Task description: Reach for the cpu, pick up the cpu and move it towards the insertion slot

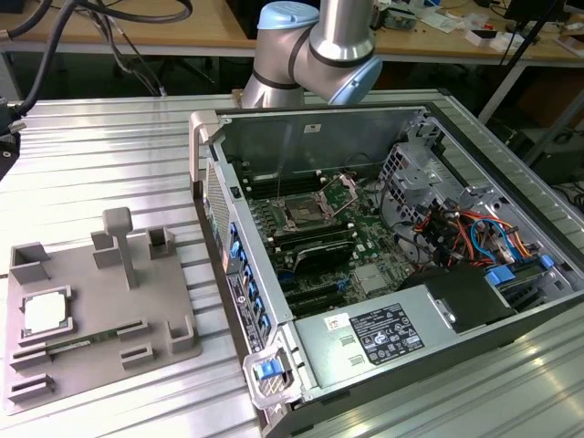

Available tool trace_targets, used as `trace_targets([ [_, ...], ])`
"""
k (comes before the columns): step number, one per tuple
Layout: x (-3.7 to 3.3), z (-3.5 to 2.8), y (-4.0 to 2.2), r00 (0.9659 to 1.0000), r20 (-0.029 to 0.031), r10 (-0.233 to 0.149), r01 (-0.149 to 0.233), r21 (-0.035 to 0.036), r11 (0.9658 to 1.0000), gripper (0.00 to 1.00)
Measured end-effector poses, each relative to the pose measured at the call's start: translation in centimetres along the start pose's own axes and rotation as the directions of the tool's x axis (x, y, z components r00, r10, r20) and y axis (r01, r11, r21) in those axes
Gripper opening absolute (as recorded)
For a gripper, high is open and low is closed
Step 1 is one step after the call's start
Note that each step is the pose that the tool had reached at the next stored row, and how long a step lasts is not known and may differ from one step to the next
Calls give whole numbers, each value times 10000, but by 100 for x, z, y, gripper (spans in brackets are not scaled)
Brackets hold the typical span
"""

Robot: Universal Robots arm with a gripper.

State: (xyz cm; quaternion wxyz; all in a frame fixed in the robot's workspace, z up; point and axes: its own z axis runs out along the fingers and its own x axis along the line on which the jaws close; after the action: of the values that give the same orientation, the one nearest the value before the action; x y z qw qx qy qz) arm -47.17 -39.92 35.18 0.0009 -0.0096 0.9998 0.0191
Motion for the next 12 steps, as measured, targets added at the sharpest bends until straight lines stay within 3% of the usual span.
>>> trace_targets([
  [2,25,10,0,9999,128,-5,5,2,10000,11],
  [12,32,11,-2,9999,136,-4,5,-20,10000,11],
])
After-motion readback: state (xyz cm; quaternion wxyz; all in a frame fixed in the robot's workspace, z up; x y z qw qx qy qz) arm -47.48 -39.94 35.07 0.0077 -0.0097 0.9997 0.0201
